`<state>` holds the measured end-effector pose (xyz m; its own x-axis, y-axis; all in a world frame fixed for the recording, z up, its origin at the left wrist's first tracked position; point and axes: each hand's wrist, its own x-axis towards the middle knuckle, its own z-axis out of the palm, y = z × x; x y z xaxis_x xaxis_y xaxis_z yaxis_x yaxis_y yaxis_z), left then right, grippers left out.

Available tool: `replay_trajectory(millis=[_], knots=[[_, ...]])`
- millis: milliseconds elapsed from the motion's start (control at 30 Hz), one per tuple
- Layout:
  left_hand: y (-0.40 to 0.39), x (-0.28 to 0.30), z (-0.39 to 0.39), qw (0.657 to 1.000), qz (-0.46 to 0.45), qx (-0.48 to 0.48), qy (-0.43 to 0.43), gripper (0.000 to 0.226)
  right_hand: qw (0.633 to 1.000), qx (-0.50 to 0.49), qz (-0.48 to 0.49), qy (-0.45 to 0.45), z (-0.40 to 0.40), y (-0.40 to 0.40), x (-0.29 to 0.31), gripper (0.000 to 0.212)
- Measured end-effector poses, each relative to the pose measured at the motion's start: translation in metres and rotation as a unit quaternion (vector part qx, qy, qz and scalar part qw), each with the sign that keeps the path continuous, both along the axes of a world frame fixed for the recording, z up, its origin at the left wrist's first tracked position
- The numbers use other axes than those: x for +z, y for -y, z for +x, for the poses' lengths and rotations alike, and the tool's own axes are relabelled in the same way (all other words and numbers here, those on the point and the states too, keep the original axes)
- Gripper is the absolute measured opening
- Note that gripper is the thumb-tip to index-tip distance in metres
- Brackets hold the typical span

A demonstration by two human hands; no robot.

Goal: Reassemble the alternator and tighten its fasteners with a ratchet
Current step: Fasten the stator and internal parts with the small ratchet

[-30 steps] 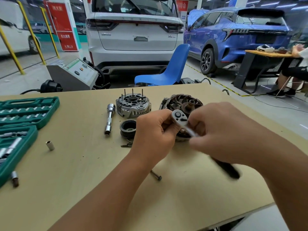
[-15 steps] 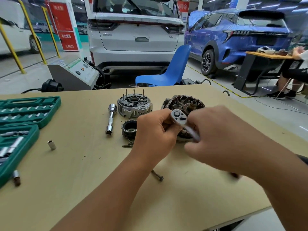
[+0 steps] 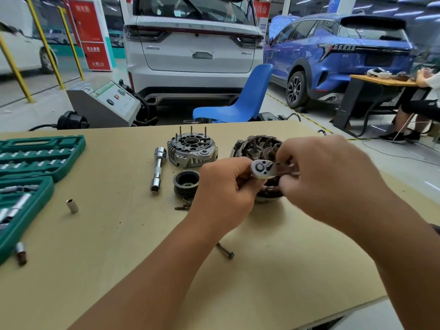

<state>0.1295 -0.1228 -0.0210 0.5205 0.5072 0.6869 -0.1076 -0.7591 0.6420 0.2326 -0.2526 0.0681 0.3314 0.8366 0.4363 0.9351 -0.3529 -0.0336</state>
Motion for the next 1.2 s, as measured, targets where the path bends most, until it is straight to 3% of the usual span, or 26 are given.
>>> replay_trajectory(millis=[100, 267, 400, 533, 633, 700, 800, 933, 1033, 1100, 1200], knots=[[0.001, 0.001, 0.0, 1.0, -0.02, 0.012, 0.015, 0.017, 0.991, 0.069, -0.067, -0.088, -0.012, 0.002, -0.006, 0.018], [-0.001, 0.001, -0.002, 1.0, 0.002, -0.004, -0.014, 0.003, 1.0, -0.011, -0.016, -0.002, 0.0, 0.001, 0.006, 0.018], [0.0, 0.0, -0.002, 1.0, -0.015, 0.004, 0.002, 0.013, 0.988, 0.052, -0.103, -0.098, -0.008, 0.004, 0.004, 0.025], [-0.001, 0.0, -0.002, 1.0, 0.0, -0.006, -0.009, 0.009, 1.0, -0.001, -0.022, 0.002, 0.001, 0.005, 0.008, 0.016], [0.002, 0.001, 0.0, 0.999, -0.021, 0.018, 0.02, 0.02, 0.989, 0.076, -0.087, -0.088, -0.01, 0.005, 0.0, 0.017], [0.0, 0.001, -0.002, 1.0, -0.012, 0.009, 0.012, 0.021, 0.994, 0.05, -0.079, -0.065, -0.003, 0.003, 0.002, 0.012], [-0.003, 0.001, -0.003, 1.0, -0.006, -0.001, -0.008, 0.005, 1.0, 0.009, -0.009, 0.005, 0.005, 0.002, 0.008, 0.015], [0.001, 0.001, 0.0, 0.999, -0.018, 0.027, 0.019, 0.024, 0.983, 0.073, -0.109, -0.129, -0.004, 0.005, 0.001, 0.017], [-0.002, 0.002, -0.002, 1.0, 0.002, 0.01, -0.004, 0.009, 0.999, 0.005, -0.022, -0.048, 0.009, 0.005, 0.005, 0.021], [-0.001, 0.001, -0.001, 1.0, 0.003, 0.019, 0.003, 0.007, 0.998, 0.028, -0.038, -0.049, 0.007, 0.007, 0.004, 0.016], [0.0, 0.002, 0.0, 0.999, 0.0, 0.034, 0.014, 0.039, 0.978, 0.098, -0.137, -0.123, -0.002, 0.006, 0.003, 0.021]])
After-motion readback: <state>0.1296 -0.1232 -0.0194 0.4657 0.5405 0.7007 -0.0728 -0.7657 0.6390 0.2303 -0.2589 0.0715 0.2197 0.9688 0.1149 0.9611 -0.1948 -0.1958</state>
